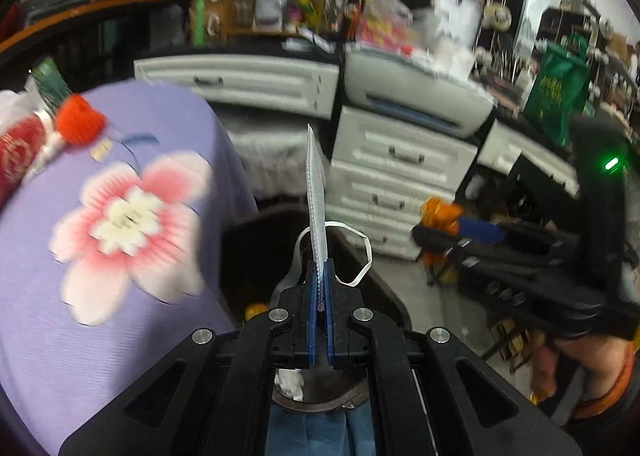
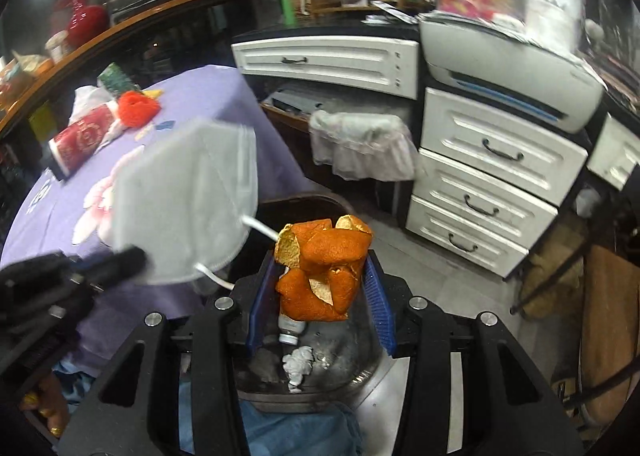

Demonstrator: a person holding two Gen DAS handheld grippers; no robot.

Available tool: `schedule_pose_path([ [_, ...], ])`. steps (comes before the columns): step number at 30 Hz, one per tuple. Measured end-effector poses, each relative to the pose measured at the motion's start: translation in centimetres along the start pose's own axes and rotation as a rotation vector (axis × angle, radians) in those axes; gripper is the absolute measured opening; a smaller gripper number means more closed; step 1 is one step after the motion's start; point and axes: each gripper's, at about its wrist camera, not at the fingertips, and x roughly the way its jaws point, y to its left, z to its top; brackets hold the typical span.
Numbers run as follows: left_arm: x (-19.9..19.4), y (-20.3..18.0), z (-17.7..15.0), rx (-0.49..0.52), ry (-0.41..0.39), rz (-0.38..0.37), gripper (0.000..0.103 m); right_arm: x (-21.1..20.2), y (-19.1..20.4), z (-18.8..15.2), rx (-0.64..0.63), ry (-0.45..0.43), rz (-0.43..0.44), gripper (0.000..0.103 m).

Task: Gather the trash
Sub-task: 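Carry mask and peel over the black bin and open both tools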

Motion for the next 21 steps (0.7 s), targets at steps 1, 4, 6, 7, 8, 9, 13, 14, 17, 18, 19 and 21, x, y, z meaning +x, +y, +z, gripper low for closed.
schedule_pose_path([
  [1,1.0,-0.2,-0.3,0.005,0.024,0.003,0.004,0.1,-0.4,-0.2,0.008,0.004,-0.003,0.044],
  [4,2.9,-0.9,-1.1,0.017,0.071,0.011,0.004,0.5,-1.1,-1.0,0.022,0.018,-0.008,0.044],
  [6,4.0,-1.2,-1.5,0.021,0.098,0.011,0.004,1.0,-1.5,-1.4,0.03,0.03,-0.011,0.044],
  [7,4.5,-1.4,-1.8,0.025,0.109,0.014,0.004,1.2,-1.7,-1.6,0.035,0.035,-0.012,0.044],
  [8,4.9,-1.5,-2.0,0.029,0.118,0.016,0.004,1.3,-1.9,-1.8,0.04,0.039,-0.013,0.044],
  [9,5.4,-1.6,-2.2,0.034,0.13,0.017,0.004,1.5,-2.1,-1.8,0.043,0.042,-0.014,0.044],
  [13,7.3,-1.8,-3.1,0.039,0.184,0.019,0.004,2.0,-2.9,-2.1,0.064,0.053,-0.02,0.044],
  [14,7.7,-1.8,-3.3,0.038,0.198,0.02,0.004,2.1,-3.0,-2.2,0.067,0.054,-0.02,0.044],
  [17,8.6,-1.8,-3.7,0.044,0.227,0.025,0.005,2.3,-3.5,-2.5,0.078,0.062,-0.024,0.044],
  [18,8.9,-1.8,-3.7,0.045,0.237,0.024,0.006,2.4,-3.6,-2.6,0.081,0.064,-0.025,0.044],
  [19,9.2,-1.8,-3.8,0.044,0.248,0.021,0.008,2.5,-3.6,-2.6,0.083,0.066,-0.025,0.044],
  [21,9.5,-1.8,-3.9,0.043,0.263,0.018,0.02,2.7,-3.7,-2.7,0.086,0.071,-0.028,0.044],
])
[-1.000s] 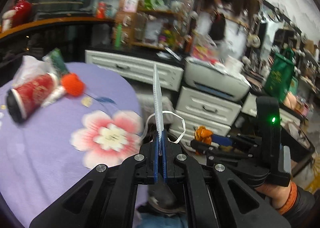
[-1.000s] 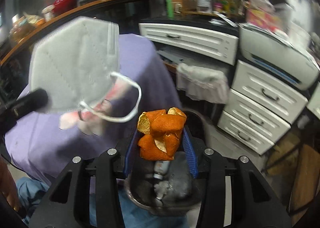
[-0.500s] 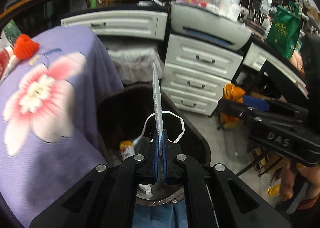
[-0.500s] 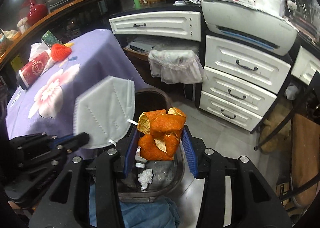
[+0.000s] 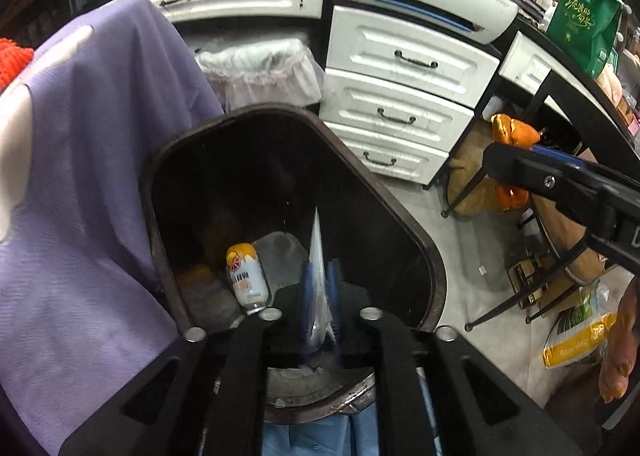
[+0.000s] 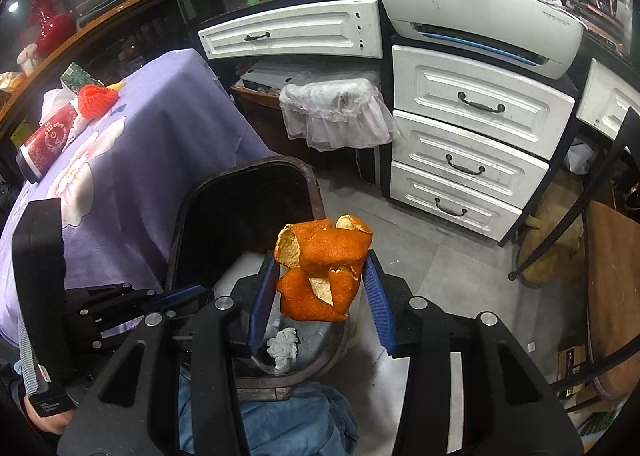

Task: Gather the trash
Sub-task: 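Carry mask and peel over the black bin and open both tools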

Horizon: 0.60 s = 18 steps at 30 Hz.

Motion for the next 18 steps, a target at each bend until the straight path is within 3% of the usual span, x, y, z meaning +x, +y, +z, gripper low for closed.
schedule_pose_path([
  [2,-0.2,-0.1,0.0,0.003,-0.008,-0.001,0.049,0.2,-0.1,-0.1,0.003,0.002,0.0,0.044],
  [10,-4.6,-1.2,-0.2,0.05,-0.122,-0.025,0.059,1.2,-0.4,-0.1,0.016,0.016,0.016,0.044],
  [18,-9.8,-0.4,-0.2,-0.004,-0.257,-0.007,0.067,2.9,0.9,-0.2,0.006,0.051,0.057,0.044],
])
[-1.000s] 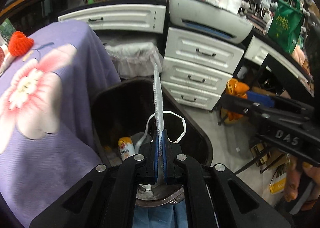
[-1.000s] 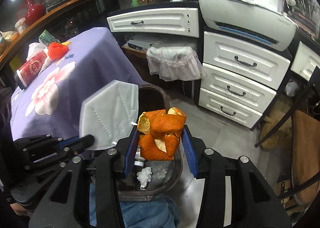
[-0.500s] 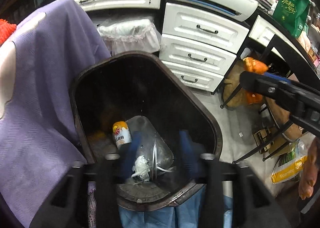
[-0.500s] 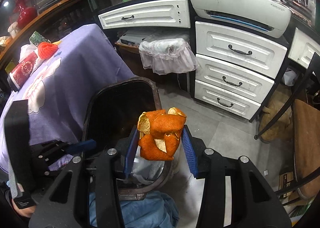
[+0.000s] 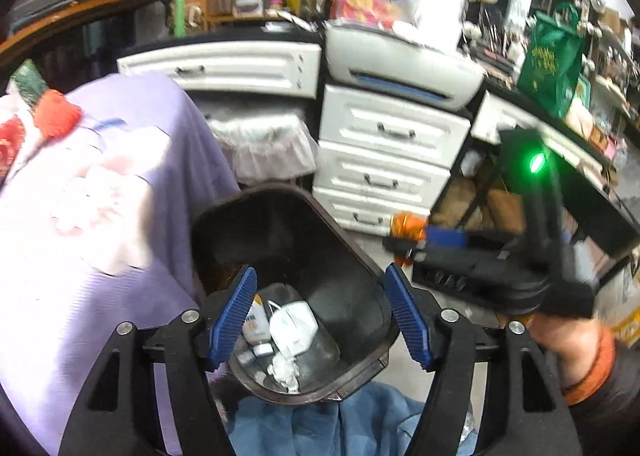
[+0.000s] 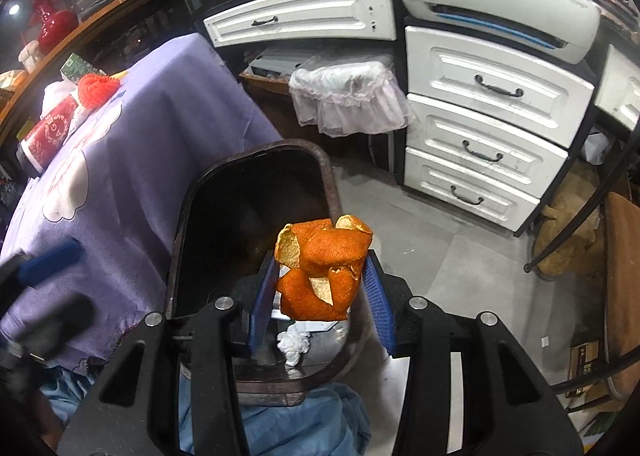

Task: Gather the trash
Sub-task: 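Carry mask and peel over the black bin and open both tools, then return both tools to the table toward the red cup and orange net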

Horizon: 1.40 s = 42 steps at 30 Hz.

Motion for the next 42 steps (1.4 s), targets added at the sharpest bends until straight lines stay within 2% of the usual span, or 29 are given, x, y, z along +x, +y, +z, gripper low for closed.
schedule_pose_path([
  [7,-2.8,1.0,1.3,-0.017,-0.097,0.07,0.071,2.0,3.4,-0.3,-0.067,0.042,0.053,0.044],
  [13,-4.0,2.3,1.6,-0.049,-0.129,0.088,0.076,4.2,6.3,-0.8,-0.125,0.087,0.087,0.044],
  [26,-5.9,4.9,0.7,-0.101,-0.154,0.123,0.08,10.7,8.0,-2.4,-0.169,0.206,0.023,0.045],
  [29,-6.0,5.2,0.5,-0.11,-0.153,0.13,0.081,11.6,7.9,-2.6,-0.164,0.22,0.011,0.057],
  [31,-6.1,5.4,0.3,-0.112,-0.152,0.136,0.081,11.9,7.8,-2.7,-0.154,0.212,0.004,0.067],
  [36,-6.4,5.7,0.1,-0.117,-0.154,0.14,0.083,11.2,8.0,-2.7,-0.137,0.194,0.011,0.068],
  [42,-7.2,6.7,0.1,-0.104,-0.153,0.15,0.086,8.1,8.6,-1.8,-0.153,0.126,0.017,0.068],
])
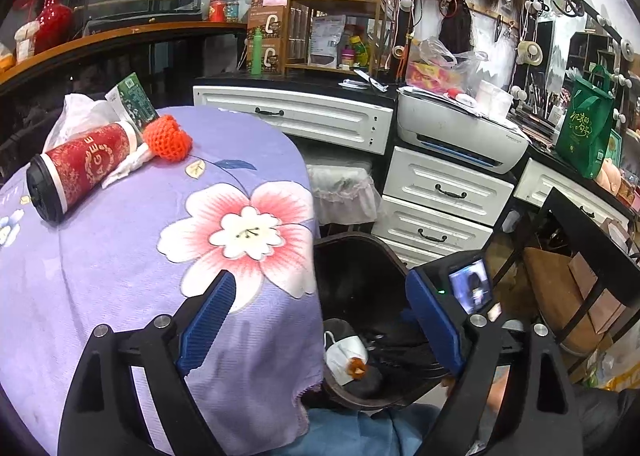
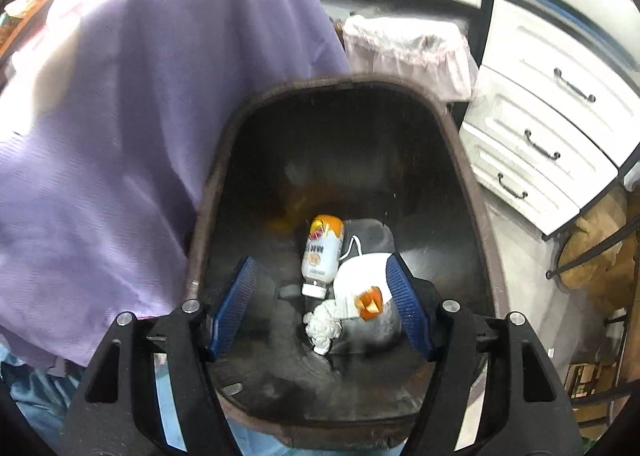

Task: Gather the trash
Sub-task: 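Return both tools to the table toward the red cup and orange net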

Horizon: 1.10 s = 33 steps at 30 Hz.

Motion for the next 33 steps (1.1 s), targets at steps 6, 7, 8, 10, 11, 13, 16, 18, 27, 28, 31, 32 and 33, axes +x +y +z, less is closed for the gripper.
schedule_pose_path([
  [6,-1.2,3.0,0.9,0.011,-0.021,0.059,0.093,-3.1,0.9,1.0,-0.025,-0.06,0.024,0.068],
  [7,-1.5,3.6,1.0,0.016,-0.027,0.073,0.095,-3.6,1.1,1.2,-0.03,-0.069,0.028,0.068],
  [8,-1.8,4.2,1.2,0.021,-0.031,0.089,0.096,-4.2,1.4,1.5,-0.035,-0.081,0.036,0.068],
  [10,-2.2,5.3,1.4,0.026,-0.031,0.112,0.097,-5.0,2.0,1.9,-0.042,-0.099,0.047,0.068],
  [11,-2.4,5.8,1.5,0.026,-0.027,0.117,0.097,-5.6,2.4,2.2,-0.047,-0.11,0.057,0.068],
  [13,-2.7,7.1,1.8,0.025,-0.017,0.134,0.097,-6.5,3.1,2.9,-0.058,-0.127,0.072,0.068],
  [16,-3.3,8.7,2.1,0.034,-0.006,0.156,0.097,-7.7,4.4,3.9,-0.077,-0.153,0.097,0.068],
  [18,-3.5,9.8,2.5,0.04,0.013,0.158,0.097,-8.4,5.4,4.6,-0.092,-0.166,0.117,0.068],
  [27,-3.6,16.2,5.2,0.031,0.079,0.24,0.097,-10.2,11.4,9.8,-0.21,-0.203,0.196,0.068],
  [28,-3.5,16.9,5.6,0.039,0.088,0.253,0.097,-10.2,12.2,10.5,-0.231,-0.205,0.201,0.068],
  [31,-2.8,18.8,6.7,0.05,0.122,0.28,0.097,-9.9,15.1,12.7,-0.308,-0.21,0.217,0.068],
  [32,-2.5,19.4,7.1,0.049,0.139,0.285,0.097,-9.7,16.0,13.4,-0.334,-0.214,0.224,0.068],
  [33,-2.2,19.9,7.4,0.051,0.15,0.287,0.097,-9.5,16.6,13.7,-0.352,-0.215,0.225,0.068],
])
